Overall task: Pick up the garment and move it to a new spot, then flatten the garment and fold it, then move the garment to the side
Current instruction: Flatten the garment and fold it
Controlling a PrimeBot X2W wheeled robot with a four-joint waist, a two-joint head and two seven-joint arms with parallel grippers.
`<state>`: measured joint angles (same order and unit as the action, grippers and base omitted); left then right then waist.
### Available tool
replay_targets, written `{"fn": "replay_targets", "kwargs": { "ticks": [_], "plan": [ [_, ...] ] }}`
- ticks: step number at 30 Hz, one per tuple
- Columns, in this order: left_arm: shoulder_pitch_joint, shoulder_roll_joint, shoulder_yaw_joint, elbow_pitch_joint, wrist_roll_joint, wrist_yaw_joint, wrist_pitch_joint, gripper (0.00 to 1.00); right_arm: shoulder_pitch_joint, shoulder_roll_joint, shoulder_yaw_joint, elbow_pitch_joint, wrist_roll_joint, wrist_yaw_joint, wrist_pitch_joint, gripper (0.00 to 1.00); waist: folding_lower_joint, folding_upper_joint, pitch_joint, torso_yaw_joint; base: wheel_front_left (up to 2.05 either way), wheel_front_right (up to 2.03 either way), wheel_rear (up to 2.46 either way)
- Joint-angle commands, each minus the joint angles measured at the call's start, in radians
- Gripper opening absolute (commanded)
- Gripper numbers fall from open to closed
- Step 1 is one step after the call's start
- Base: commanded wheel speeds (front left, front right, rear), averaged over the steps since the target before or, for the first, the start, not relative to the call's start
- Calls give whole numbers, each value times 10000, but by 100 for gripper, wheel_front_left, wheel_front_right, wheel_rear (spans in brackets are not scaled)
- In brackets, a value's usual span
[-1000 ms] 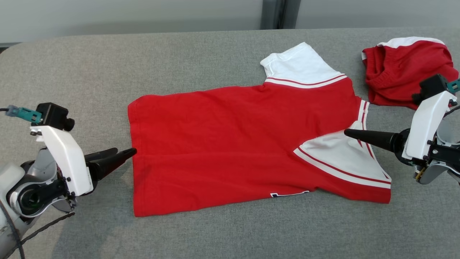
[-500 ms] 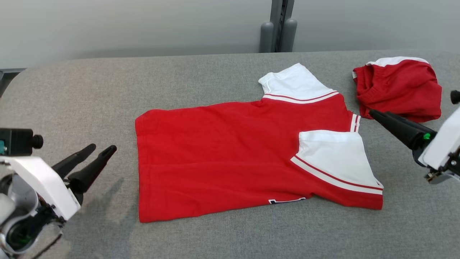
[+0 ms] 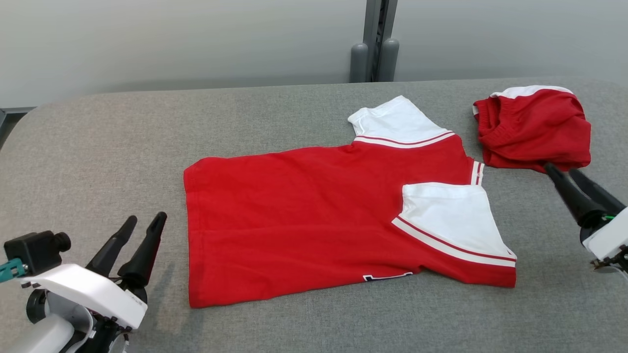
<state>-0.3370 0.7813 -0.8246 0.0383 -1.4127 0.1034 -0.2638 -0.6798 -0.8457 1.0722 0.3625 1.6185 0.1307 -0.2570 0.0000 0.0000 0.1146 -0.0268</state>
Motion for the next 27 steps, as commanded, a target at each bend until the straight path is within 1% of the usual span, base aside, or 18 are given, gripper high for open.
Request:
{"fn": "replay_targets", "kwargs": {
  "ticks": [1,3,7,9,10,12,14,18,27],
  "plan": [
    [460,-298,605,-22,424,163,-7,100,409,272,-519,269,-356,5,-80,100,0,0,-10,1,0,0,0],
    [1009,-679,1213,-56,905,299,-11,100,936,680,-1166,552,-811,3,-71,100,0,0,-27,-1,0,0,0],
    [1934,-1553,2517,-40,1792,348,-14,100,2026,1470,-2579,1039,-1880,3,-74,100,0,0,-53,17,0,0,0],
    [2315,-1910,2931,26,2298,385,-14,100,2580,1923,-3169,1117,-2392,5,-74,100,0,0,-49,7,0,0,0],
    [2315,-1910,2931,26,2298,385,-14,100,2580,1923,-3169,1117,-2392,5,-74,100,0,0,-49,7,0,0,0],
    [2599,-2255,3192,126,2740,346,-15,100,3097,2268,-3517,1213,-2877,3,-73,100,0,0,-36,-4,0,0,0],
    [2803,-2492,3229,277,3124,350,-15,100,3458,2591,-3707,1296,-3230,3,-73,100,0,0,-24,-21,0,0,0],
    [2826,-2809,3031,653,3696,408,-16,100,3764,3041,-3691,1670,-3555,3,166,100,0,0,56,-69,0,0,0],
    [2350,-3201,2677,1731,4408,646,-3,100,3471,3874,-3883,2770,-3979,3,1215,100,0,0,161,-3,0,0,0]
  ]
}}
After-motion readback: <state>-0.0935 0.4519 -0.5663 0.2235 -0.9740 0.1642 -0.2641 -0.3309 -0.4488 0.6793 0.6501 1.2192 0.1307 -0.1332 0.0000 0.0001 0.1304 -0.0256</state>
